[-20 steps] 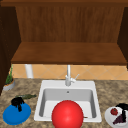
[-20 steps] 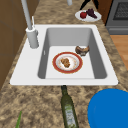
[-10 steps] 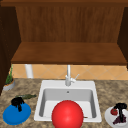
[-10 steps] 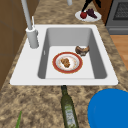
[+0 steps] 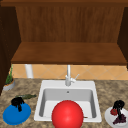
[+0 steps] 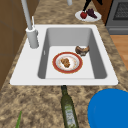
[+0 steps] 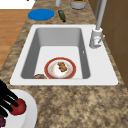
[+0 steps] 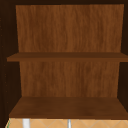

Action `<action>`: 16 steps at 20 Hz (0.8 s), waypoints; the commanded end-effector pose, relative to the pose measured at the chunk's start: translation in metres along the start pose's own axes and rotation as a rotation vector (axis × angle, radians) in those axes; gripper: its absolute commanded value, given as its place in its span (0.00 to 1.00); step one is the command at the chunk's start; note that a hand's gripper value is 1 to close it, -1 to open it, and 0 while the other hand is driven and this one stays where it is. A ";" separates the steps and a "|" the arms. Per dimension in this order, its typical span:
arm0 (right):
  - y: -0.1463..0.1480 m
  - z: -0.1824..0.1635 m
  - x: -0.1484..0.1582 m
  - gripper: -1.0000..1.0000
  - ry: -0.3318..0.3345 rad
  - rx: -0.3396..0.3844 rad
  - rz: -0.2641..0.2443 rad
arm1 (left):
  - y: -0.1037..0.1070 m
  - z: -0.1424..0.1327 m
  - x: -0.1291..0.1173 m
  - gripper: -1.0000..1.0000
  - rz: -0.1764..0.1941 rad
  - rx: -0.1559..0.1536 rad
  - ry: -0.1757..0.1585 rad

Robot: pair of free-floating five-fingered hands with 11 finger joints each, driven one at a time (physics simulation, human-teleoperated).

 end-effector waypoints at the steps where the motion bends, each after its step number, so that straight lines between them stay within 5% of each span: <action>1: -0.023 0.012 0.009 0.00 0.047 0.043 -0.022 | 0.000 0.000 0.000 0.50 0.000 0.000 0.000; 6: -0.041 0.031 0.018 0.00 0.110 0.045 -0.014 | 0.000 0.000 0.000 0.50 0.000 0.000 0.000; 16: -0.037 -0.008 0.034 0.00 0.169 0.050 -0.084 | 0.000 0.000 0.000 0.50 0.000 0.000 0.000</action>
